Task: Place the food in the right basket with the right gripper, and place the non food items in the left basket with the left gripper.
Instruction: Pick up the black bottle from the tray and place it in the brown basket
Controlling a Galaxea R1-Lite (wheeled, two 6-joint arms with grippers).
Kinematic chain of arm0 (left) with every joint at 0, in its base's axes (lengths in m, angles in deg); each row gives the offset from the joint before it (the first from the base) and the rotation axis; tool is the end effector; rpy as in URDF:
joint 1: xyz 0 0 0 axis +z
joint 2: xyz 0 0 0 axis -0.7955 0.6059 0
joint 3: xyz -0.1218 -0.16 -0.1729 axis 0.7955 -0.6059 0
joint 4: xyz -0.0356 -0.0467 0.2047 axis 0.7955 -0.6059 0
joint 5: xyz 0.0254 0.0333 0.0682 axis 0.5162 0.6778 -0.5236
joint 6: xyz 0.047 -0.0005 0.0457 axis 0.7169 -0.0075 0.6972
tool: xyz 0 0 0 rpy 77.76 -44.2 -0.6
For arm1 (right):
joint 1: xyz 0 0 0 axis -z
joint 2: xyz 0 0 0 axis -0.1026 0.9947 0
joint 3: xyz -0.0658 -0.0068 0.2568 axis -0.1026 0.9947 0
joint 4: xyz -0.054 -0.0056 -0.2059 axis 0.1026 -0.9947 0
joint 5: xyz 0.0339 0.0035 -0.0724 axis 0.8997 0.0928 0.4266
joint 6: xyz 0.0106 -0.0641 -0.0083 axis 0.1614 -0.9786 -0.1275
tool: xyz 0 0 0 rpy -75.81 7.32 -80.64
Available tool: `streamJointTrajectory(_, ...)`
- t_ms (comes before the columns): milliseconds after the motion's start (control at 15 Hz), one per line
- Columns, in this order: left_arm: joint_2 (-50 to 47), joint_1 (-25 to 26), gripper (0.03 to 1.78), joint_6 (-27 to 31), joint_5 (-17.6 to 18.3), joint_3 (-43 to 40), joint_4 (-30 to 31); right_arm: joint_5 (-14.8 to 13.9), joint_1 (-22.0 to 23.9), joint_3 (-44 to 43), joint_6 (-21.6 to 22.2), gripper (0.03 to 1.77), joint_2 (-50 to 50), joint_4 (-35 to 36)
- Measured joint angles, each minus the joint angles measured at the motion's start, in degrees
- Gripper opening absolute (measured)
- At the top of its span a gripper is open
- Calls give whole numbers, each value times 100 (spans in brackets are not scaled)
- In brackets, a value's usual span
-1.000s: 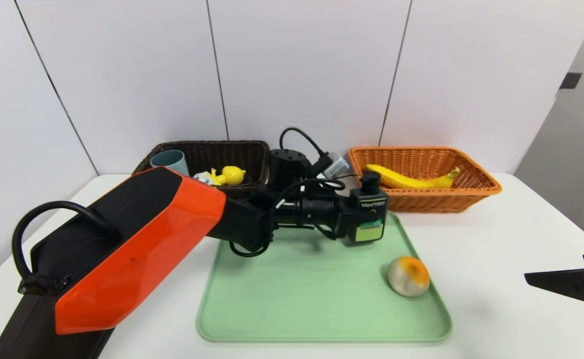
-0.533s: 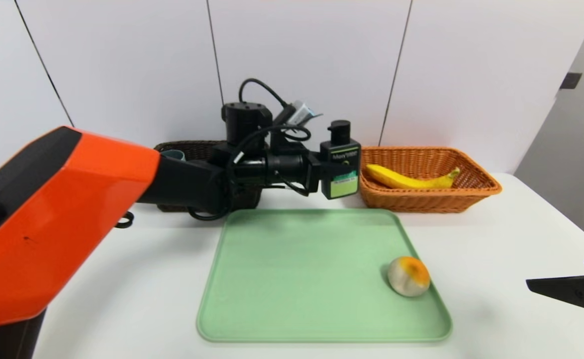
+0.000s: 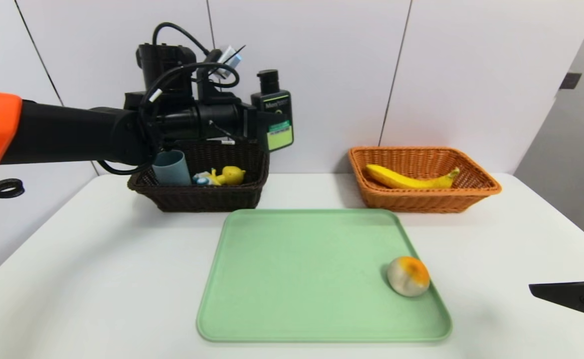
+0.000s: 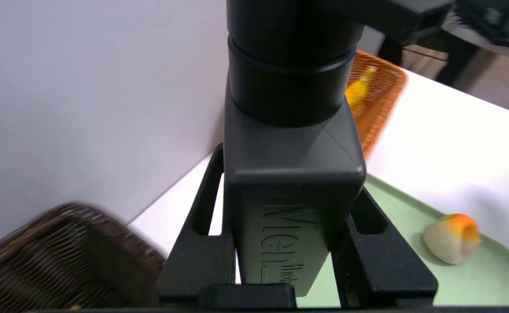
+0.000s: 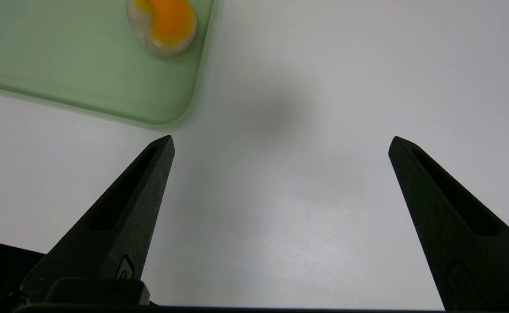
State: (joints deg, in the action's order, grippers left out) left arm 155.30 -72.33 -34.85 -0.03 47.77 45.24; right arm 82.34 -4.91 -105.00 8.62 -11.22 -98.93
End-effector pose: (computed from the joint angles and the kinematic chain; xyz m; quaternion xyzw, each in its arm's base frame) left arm 0.4175 -0.1889 0.2265 -0.0059 0.0341 -0.4590 0.8878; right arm 0.1887 0.0364 0.1741 -0.0575 0.3986 0.0989 0.9100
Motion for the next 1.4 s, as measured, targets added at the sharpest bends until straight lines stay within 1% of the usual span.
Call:
streamJointTrajectory(133,-116,362,60,21,-268,-149,-26,5,-6,-22,-7,170,0,5)
streamJointTrajectory(333,-215,907,60,51,-317,-463,0,7,-9,-35,-24,170,9,5)
streamJointTrajectory(533,-223,1263,60,235,-321,-807,91,16,-22,-44,-33,170,17,5)
streamJointTrajectory(733,-44,1354,60,244,-319,-958,276,13,-60,-46,-49,170,28,5)
streamJointTrajectory(1067,367,1392,60,205,-284,-1085,894,-4,-69,-123,-52,170,27,6)
streamJointTrajectory(1400,533,1365,60,205,-119,-1146,918,-34,-69,-154,-50,170,27,5)
